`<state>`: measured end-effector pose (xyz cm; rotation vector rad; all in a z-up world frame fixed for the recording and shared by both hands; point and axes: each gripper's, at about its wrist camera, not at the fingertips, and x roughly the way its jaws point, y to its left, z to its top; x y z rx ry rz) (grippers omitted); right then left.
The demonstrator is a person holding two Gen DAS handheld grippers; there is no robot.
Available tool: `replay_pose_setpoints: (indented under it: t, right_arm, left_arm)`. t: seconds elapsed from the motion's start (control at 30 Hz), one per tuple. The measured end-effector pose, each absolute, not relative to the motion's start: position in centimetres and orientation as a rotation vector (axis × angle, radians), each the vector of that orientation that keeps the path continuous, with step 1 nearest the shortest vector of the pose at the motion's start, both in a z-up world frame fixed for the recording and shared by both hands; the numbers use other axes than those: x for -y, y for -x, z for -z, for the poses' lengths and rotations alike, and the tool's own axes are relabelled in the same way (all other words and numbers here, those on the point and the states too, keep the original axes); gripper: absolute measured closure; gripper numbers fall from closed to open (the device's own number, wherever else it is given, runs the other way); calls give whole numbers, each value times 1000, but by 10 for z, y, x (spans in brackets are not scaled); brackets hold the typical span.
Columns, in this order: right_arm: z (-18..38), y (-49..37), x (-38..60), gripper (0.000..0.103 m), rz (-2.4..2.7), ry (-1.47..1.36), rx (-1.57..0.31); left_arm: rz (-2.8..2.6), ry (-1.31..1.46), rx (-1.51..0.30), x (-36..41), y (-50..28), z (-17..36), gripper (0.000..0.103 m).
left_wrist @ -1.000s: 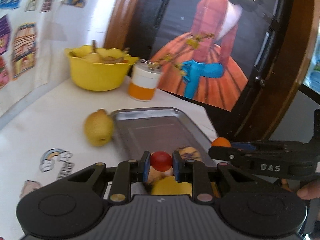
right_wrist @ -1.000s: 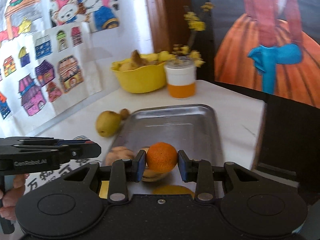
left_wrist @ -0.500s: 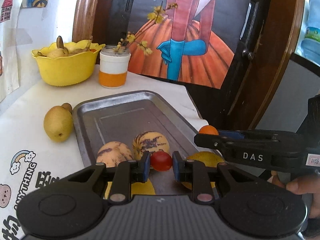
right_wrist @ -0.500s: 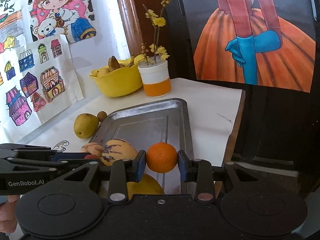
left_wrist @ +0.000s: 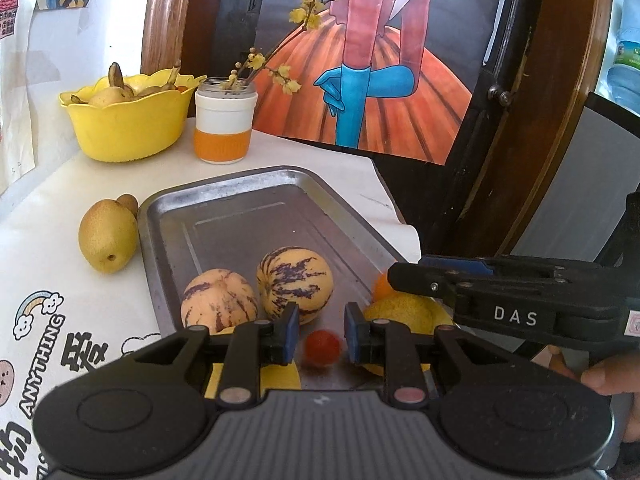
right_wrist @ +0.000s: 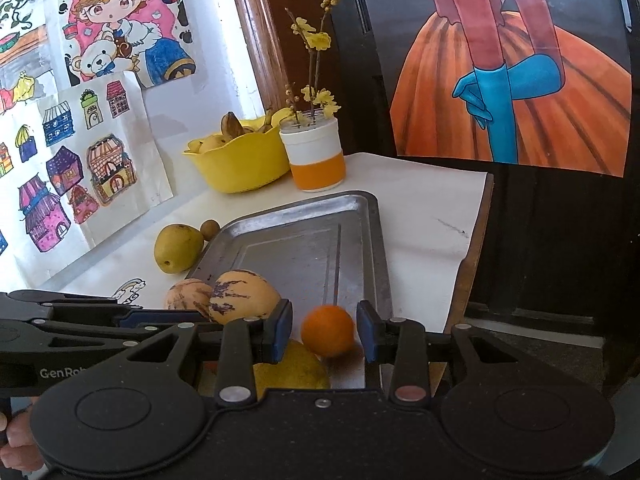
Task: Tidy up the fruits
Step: 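Open the left tool releasing the tomato while the right tool releases the orange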
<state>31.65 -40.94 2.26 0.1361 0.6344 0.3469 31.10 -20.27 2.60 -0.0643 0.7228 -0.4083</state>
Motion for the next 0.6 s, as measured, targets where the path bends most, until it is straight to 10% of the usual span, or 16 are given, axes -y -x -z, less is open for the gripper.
replay_pose_setpoints:
  t: [0.27,0.6]
  right_arm:
    - [-38,-301,416,48,-309,-140,-580]
    - [-78,-267,414,9,-272,-120,-499]
  left_arm:
    - [395,98,-694,194,-301,-36,60]
    - [311,146,-552,164,-268,-73,3]
